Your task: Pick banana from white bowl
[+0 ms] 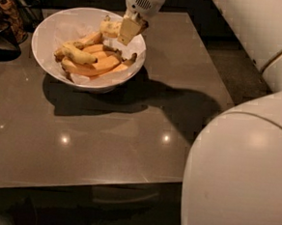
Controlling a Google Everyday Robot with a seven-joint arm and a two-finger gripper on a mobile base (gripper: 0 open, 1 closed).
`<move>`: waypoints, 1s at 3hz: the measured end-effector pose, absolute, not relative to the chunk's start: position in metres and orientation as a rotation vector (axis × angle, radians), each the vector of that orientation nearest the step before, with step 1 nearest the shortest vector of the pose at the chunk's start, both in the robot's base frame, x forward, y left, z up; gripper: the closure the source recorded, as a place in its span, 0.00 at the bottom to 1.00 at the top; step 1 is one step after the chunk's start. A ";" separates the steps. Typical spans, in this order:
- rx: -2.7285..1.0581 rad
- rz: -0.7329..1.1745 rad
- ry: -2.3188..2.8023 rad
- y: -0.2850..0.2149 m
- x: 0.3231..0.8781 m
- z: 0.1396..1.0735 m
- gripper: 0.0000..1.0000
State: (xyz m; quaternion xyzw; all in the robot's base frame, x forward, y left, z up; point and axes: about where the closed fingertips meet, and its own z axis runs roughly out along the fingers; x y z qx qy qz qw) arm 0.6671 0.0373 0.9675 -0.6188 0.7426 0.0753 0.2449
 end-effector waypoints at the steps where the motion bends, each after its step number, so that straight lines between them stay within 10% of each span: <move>1: -1.709 0.212 1.985 0.033 0.652 0.981 1.00; 3: -1.677 0.231 1.984 0.015 0.618 0.990 1.00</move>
Offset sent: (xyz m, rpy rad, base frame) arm -0.0978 -0.0524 0.0306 0.0753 -0.0163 -0.0159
